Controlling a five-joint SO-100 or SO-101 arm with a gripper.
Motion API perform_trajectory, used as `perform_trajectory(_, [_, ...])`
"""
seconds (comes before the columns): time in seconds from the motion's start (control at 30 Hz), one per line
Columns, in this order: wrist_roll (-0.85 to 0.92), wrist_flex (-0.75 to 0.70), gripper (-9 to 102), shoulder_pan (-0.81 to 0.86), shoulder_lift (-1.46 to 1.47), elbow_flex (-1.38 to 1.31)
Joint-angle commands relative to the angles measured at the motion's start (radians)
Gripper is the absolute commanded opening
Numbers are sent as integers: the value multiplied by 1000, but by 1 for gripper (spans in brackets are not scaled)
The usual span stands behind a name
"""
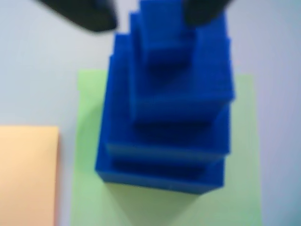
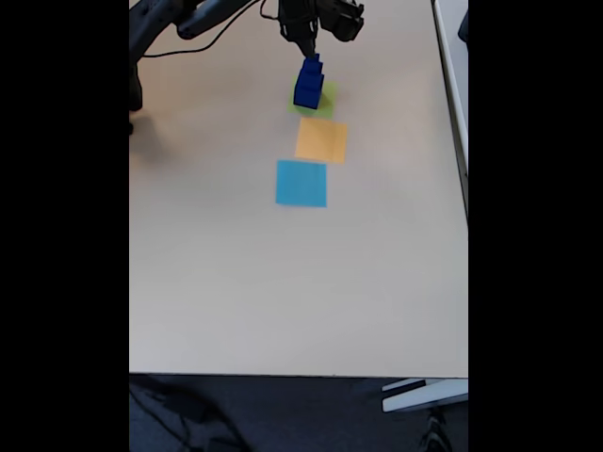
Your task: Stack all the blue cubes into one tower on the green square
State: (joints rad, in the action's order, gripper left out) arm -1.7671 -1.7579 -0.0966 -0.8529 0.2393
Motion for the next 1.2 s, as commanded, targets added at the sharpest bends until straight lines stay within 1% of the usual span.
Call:
perform_trajectory(0.0, [9, 0, 6, 5, -100, -6])
perform_trajectory(0.13, [20, 5, 6, 6, -114, -9])
perform_trajectory(0.3, [61, 18, 2, 18, -152, -17])
perform_trajectory(0.33, [75, 25, 0, 21, -163, -17])
perform_trajectory(0.57, [183, 46, 0, 38, -238, -25])
perform_trajectory(0.77, [322, 80, 0, 64, -316, -18])
perform_trajectory(0.87, [437, 120, 0, 78, -345, -14])
perform_trajectory(0.97, [580, 126, 0, 84, -374, -6])
perform_trajectory(1.0, [647, 143, 0, 87, -383, -6])
perform_trajectory(1.1, [965, 253, 0, 91, -425, -3])
perform_trajectory(1.17, [1092, 262, 0, 92, -463, 6])
